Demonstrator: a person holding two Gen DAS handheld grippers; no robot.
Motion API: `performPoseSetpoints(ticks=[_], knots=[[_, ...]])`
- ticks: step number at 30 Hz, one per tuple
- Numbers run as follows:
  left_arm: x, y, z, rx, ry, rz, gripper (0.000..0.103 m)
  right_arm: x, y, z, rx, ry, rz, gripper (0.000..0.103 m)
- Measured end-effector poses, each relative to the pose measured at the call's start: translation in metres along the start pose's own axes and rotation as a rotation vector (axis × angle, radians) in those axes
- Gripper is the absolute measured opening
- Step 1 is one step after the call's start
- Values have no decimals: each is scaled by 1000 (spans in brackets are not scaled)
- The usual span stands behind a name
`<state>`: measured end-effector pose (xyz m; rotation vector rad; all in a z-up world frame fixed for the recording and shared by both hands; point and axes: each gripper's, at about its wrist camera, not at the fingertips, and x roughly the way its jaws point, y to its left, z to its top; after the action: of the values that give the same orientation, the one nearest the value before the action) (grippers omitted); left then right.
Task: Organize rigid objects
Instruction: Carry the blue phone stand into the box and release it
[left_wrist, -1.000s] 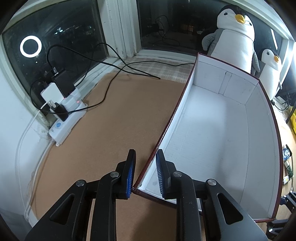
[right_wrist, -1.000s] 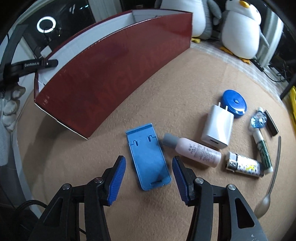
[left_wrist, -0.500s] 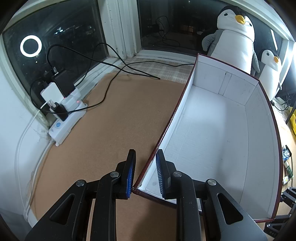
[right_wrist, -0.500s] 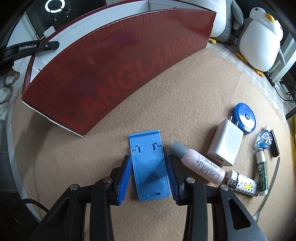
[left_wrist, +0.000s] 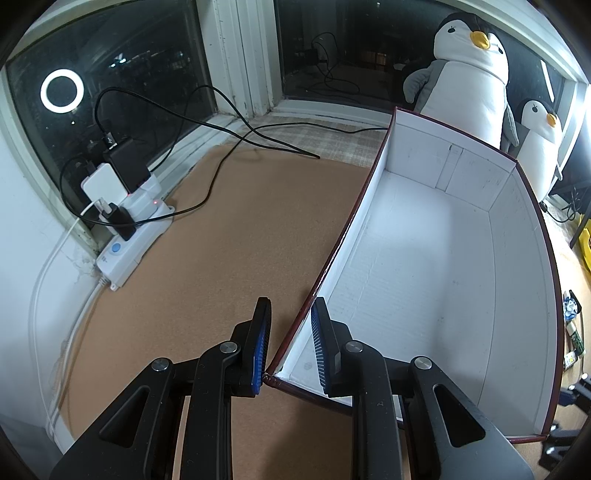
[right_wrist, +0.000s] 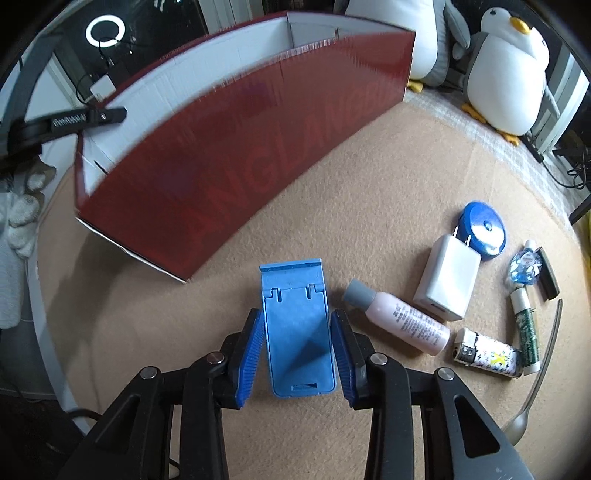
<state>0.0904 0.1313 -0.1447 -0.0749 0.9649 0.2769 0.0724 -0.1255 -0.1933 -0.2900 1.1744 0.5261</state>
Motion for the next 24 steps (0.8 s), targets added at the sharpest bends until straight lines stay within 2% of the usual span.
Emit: performPoseSetpoints(ticks=[6, 11, 16, 24], knots=[[0, 0, 0, -3, 0, -2, 20, -34, 3, 19, 14, -84, 6, 33], [0, -1, 1, -4, -1, -3, 20, -66, 15, 53, -9, -185, 28, 33], [1, -2, 1, -9, 1, -10, 20, -80, 38, 92, -55, -251, 47, 33], [1, 2, 0, -15, 3, -21, 20, -53, 73, 117, -109, -217, 55, 33]])
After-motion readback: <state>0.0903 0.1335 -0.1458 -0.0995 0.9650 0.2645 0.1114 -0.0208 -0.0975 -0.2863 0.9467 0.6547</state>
